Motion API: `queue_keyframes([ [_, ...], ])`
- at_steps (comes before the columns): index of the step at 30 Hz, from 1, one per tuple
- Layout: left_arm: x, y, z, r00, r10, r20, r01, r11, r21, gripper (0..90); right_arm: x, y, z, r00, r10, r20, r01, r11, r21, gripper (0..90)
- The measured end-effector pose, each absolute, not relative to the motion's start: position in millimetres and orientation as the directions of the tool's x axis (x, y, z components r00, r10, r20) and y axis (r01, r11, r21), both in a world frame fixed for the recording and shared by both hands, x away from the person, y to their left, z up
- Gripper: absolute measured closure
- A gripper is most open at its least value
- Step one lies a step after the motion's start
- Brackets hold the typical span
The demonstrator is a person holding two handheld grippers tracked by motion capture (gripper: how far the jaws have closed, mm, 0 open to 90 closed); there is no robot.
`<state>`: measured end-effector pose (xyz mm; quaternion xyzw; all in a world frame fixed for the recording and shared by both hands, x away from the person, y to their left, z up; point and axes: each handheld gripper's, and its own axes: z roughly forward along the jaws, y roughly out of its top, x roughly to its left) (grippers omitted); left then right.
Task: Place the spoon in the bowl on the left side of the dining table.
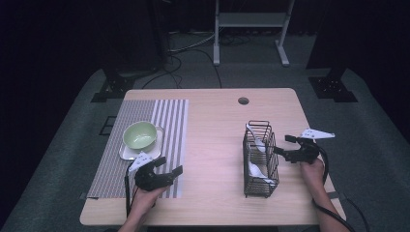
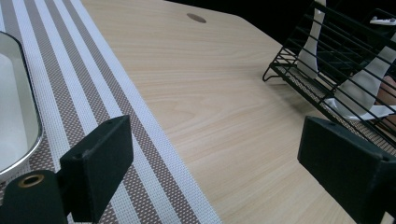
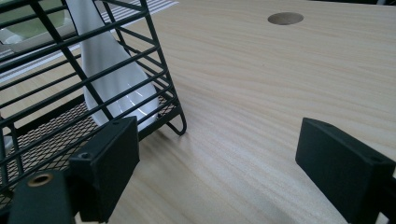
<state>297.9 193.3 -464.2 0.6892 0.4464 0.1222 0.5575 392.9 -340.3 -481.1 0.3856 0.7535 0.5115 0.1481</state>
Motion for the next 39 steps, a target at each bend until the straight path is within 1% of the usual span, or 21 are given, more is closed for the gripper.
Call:
queue_keyframes([
  [6, 296, 191, -462, 0.577, 0.754, -0.314, 0.464, 0.014, 0.886, 9.5, 393, -341, -481, -0.66, 0.731, 0.172, 0.427, 0.176, 0.887, 12.3],
  [9, 295, 189, -462, 0.59, 0.74, -0.322, 0.464, 0.016, 0.886, 9.5, 393, -340, -481, -0.659, 0.733, 0.169, 0.427, 0.18, 0.886, 12.2],
  [17, 294, 176, -457, 0.614, 0.733, -0.294, 0.438, -0.006, 0.899, 9.4, 392, -339, -481, -0.66, 0.734, 0.159, 0.423, 0.189, 0.886, 12.3],
  [21, 294, 173, -456, 0.623, 0.71, -0.328, 0.458, 0.008, 0.889, 9.5, 392, -339, -481, -0.657, 0.737, 0.157, 0.426, 0.191, 0.884, 12.3],
  [27, 295, 168, -451, 0.63, 0.709, -0.315, 0.456, -0.01, 0.89, 9.5, 392, -339, -481, -0.657, 0.738, 0.154, 0.426, 0.195, 0.883, 12.3],
  [33, 298, 166, -450, 0.628, 0.709, -0.322, 0.472, -0.017, 0.882, 9.5, 392, -340, -481, -0.657, 0.737, 0.159, 0.424, 0.188, 0.886, 12.3],
  [39, 298, 161, -445, 0.643, 0.695, -0.321, 0.467, -0.024, 0.884, 9.5, 392, -340, -481, -0.659, 0.735, 0.16, 0.423, 0.187, 0.887, 12.3],
])
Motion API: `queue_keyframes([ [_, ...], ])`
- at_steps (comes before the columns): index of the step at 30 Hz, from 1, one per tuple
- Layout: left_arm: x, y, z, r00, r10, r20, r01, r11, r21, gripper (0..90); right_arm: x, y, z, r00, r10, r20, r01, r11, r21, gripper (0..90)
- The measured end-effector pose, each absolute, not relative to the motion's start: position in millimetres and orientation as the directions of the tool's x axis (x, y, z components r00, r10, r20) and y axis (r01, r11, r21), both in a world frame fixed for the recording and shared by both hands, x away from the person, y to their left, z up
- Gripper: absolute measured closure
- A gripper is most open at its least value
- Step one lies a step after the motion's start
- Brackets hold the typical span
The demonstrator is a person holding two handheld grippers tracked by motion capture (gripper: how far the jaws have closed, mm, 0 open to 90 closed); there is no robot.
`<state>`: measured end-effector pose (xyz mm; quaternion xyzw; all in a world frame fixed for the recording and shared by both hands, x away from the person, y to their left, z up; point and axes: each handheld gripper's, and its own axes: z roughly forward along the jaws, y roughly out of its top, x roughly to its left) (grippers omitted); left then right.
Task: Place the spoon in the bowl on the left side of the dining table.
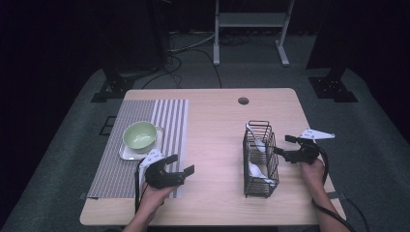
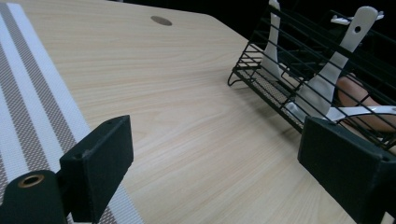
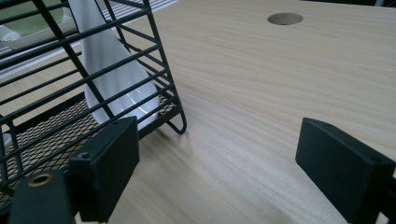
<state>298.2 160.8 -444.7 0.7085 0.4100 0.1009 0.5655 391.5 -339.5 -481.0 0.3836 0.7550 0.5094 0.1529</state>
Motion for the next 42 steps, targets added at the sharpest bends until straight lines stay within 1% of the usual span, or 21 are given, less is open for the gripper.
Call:
queue_keyframes([
  [3, 299, 156, -442, 0.64, 0.708, -0.3, 0.453, -0.033, 0.891, 9.5, 391, -340, -481, -0.658, 0.735, 0.165, 0.423, 0.18, 0.888, 12.2],
  [8, 301, 152, -439, 0.641, 0.709, -0.293, 0.445, -0.033, 0.895, 9.5, 392, -340, -481, -0.659, 0.734, 0.165, 0.422, 0.18, 0.889, 12.3],
  [19, 302, 138, -433, 0.665, 0.684, -0.3, 0.437, -0.03, 0.899, 9.5, 391, -340, -481, -0.663, 0.73, 0.164, 0.421, 0.182, 0.889, 12.3],
  [25, 303, 131, -431, 0.677, 0.664, -0.316, 0.449, -0.032, 0.893, 9.5, 391, -340, -481, -0.667, 0.727, 0.163, 0.418, 0.185, 0.89, 12.3],
  [31, 304, 124, -429, 0.685, 0.66, -0.308, 0.44, -0.039, 0.897, 9.5, 392, -339, -481, -0.669, 0.727, 0.156, 0.415, 0.192, 0.889, 12.2],
  [42, 305, 108, -424, 0.713, 0.622, -0.324, 0.442, -0.041, 0.896, 9.5, 392, -339, -481, -0.668, 0.728, 0.155, 0.417, 0.194, 0.888, 12.3],
])
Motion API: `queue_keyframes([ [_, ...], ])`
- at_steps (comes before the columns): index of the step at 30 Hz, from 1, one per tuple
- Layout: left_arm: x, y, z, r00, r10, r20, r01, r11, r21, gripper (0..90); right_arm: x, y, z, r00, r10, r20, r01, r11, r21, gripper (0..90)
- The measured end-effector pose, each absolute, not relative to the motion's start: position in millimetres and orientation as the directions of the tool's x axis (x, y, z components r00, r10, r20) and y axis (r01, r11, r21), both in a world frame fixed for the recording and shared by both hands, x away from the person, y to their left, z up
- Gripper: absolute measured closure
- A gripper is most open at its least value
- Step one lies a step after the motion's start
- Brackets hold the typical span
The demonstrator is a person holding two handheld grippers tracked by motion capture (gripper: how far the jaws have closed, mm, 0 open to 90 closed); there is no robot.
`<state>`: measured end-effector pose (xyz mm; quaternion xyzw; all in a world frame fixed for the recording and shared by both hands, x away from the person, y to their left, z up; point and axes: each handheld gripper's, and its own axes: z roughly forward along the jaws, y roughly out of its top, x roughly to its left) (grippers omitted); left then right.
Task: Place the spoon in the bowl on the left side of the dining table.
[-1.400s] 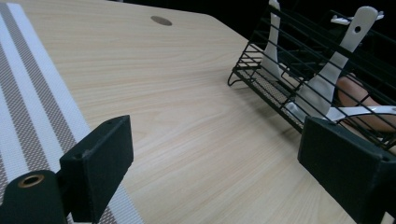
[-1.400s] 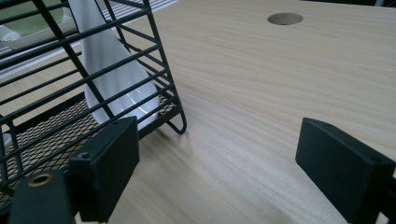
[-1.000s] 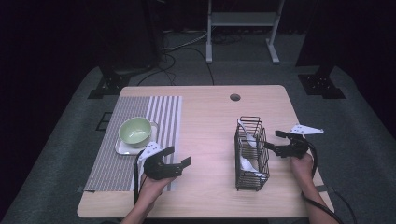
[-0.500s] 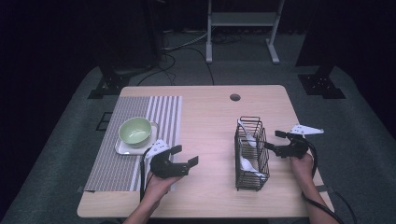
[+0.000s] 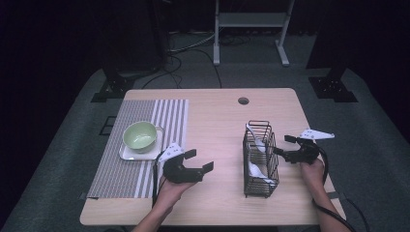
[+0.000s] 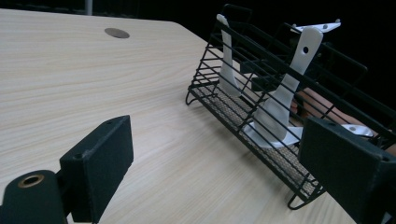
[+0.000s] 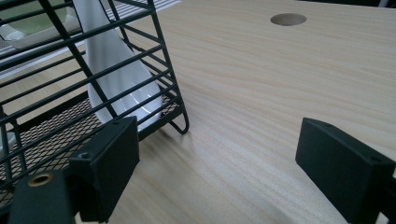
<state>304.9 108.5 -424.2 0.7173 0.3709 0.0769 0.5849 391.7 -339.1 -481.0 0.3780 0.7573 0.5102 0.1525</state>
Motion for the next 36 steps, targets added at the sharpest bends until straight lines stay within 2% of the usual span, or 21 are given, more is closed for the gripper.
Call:
queue_keyframes([
  [36, 305, 72, -414, 0.769, 0.545, -0.335, 0.437, -0.066, 0.897, 9.5, 392, -338, -481, -0.67, 0.726, 0.155, 0.418, 0.197, 0.887, 12.3],
])
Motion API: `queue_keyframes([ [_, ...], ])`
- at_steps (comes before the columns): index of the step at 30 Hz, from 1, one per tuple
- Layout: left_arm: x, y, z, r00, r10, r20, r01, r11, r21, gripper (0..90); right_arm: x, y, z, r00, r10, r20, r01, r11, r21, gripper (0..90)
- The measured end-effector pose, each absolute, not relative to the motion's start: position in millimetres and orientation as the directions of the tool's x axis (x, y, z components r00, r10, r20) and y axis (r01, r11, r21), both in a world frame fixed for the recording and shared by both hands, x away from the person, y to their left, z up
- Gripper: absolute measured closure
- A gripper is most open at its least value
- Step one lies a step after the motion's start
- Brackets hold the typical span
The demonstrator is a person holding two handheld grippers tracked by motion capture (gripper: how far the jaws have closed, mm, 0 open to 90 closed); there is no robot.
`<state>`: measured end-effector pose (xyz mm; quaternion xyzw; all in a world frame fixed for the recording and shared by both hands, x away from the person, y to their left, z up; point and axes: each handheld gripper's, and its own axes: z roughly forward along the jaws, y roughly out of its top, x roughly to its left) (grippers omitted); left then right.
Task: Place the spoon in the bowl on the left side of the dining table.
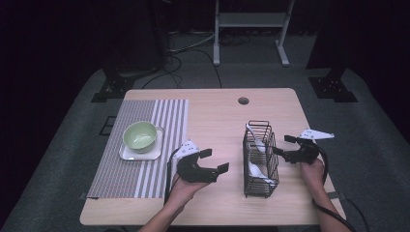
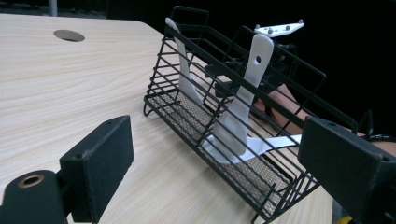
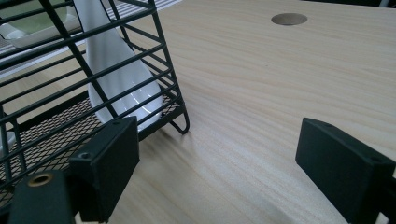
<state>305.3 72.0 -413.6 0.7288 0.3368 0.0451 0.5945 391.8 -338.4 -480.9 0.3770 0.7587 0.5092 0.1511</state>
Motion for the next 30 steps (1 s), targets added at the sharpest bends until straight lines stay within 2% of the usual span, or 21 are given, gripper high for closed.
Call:
queue_keyframes([
  [30, 306, 36, -403, 0.806, 0.491, -0.33, 0.43, -0.103, 0.897, 9.5, 392, -338, -481, -0.672, 0.725, 0.154, 0.418, 0.2, 0.886, 12.3],
])
